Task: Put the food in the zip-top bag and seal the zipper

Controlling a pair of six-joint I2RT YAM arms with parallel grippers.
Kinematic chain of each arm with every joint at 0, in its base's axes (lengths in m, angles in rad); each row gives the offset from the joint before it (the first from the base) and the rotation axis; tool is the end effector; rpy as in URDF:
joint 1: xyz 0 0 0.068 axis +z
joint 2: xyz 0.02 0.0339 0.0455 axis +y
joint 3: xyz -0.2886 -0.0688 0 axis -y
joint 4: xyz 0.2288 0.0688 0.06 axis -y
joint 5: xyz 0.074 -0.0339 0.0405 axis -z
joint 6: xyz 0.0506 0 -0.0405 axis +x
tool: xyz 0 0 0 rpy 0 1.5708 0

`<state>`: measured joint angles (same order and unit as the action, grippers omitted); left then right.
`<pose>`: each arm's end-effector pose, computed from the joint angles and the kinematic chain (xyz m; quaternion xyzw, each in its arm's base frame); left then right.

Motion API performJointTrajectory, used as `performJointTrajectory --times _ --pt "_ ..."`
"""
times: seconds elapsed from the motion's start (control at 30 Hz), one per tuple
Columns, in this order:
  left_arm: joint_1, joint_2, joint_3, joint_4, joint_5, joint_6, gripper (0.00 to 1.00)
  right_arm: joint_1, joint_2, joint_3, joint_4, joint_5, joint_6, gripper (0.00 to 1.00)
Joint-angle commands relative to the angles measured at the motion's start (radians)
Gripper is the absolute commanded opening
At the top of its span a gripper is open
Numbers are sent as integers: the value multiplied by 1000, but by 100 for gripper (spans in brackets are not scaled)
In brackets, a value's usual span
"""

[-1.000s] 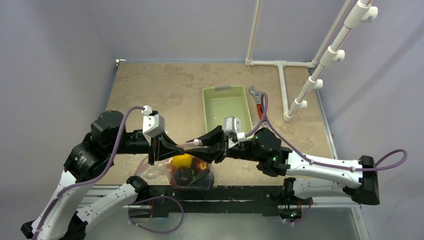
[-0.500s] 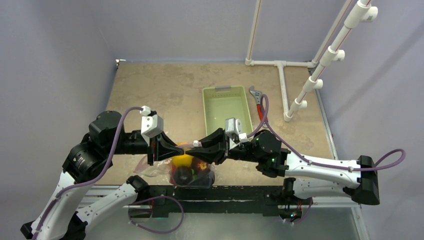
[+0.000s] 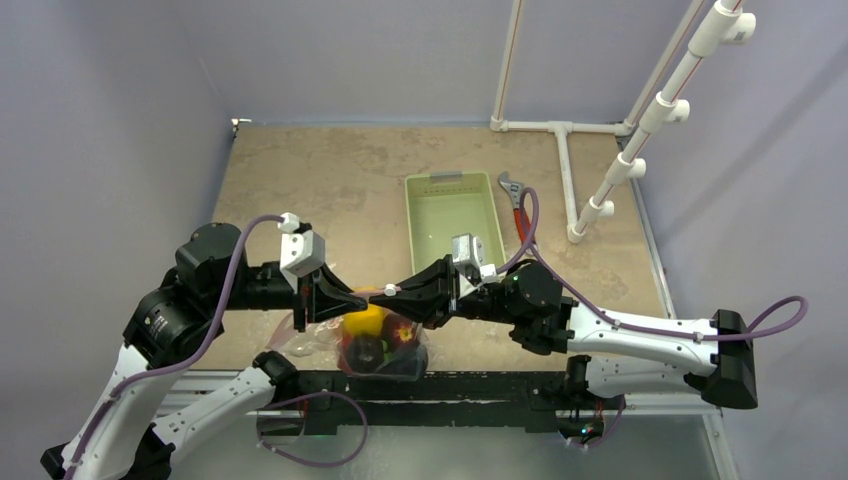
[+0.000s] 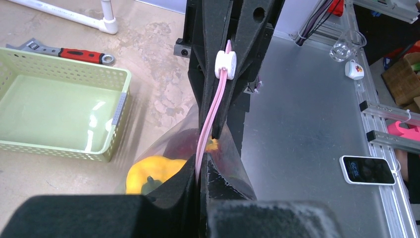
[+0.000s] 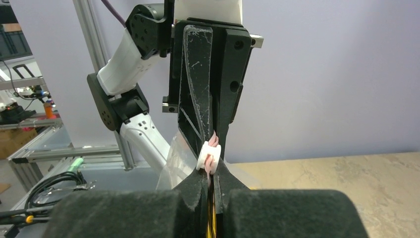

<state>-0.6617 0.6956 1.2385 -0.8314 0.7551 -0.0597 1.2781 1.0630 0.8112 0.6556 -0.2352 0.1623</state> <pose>0.0336 -0.0701 0.4365 0.4314 0.6461 -0.4726 0.4159 0.0549 0.2231 0.4152 -0.3727 0.4123 0.5952 0.5803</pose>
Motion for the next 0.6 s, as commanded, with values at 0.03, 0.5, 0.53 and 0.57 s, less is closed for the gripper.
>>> performJointTrajectory --times 0.03,0.5,0.53,0.57 --pt "1 -12 41 73 23 -5 0 3 2 3 45 -9 5 0" --pt "2 16 108 -7 -39 24 52 3 -8 12 -25 12 -51 0" --pt "1 17 106 13 -35 17 54 3 -10 7 -25 10 -49 0" --pt "2 18 100 35 -23 7 55 3 -11 3 -25 8 -48 0"
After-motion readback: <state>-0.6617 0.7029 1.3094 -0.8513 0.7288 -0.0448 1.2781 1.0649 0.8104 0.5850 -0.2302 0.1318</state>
